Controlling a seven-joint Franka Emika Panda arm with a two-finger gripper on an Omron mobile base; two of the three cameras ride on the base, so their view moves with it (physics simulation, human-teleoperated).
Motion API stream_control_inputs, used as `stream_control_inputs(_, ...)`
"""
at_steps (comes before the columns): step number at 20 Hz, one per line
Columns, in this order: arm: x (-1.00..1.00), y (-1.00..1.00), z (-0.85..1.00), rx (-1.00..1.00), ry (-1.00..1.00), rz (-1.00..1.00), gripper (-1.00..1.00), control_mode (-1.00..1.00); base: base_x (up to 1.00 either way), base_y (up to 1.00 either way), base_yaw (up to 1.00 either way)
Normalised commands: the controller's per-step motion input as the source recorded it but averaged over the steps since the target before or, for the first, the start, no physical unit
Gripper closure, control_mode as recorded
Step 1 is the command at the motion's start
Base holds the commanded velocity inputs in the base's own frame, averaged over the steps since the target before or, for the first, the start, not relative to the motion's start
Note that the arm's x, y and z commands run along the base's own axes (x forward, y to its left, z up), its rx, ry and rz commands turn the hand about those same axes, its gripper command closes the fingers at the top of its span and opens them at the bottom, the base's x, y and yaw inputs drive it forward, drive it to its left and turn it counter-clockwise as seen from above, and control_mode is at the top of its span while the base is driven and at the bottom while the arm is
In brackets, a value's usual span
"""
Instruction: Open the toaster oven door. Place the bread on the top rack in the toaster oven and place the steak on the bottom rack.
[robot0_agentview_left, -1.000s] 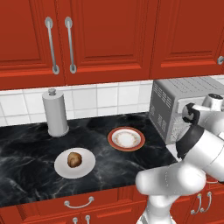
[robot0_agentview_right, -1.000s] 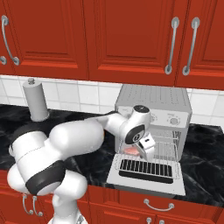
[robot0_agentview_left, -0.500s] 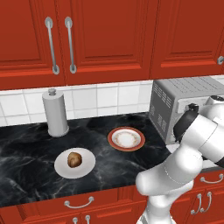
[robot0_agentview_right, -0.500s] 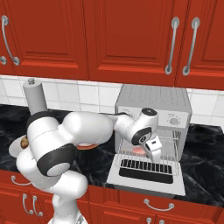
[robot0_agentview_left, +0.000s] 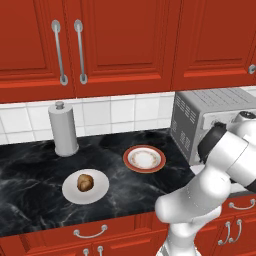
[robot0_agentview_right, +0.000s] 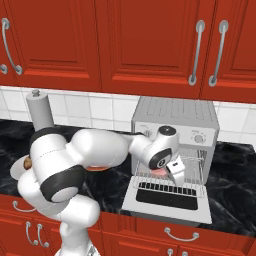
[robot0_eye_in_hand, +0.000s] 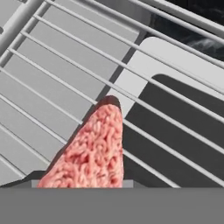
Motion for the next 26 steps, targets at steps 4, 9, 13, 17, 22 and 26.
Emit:
stream_control_inputs(4, 0.0, -0.19, -0.03, 0.01, 0.0, -0.13, -1.0, -1.0, 0.0, 0.0, 0.0)
stream_control_inputs(9, 0.0, -0.2, 0.08, 0.06, 0.0, -0.11, -1.0, -1.0, 0.0, 0.0, 0.0)
stream_control_inputs(13, 0.0, -0.2, 0.2, 0.11, 0.0, -0.06, -1.0, -1.0, 0.0, 0.0, 0.0)
stream_control_inputs(17, 0.0, -0.21, 0.31, 0.13, 0.0, -0.04, -1.0, -1.0, 0.0, 0.0, 0.0)
stream_control_inputs(22, -0.06, -0.32, 0.39, 0.1, 0.0, -0.02, -1.0, -1.0, 0.0, 0.0, 0.0)
stream_control_inputs(26, -0.25, -0.26, 0.35, 0.01, -0.06, 0.01, -1.0, -1.0, 0.0, 0.0, 0.0)
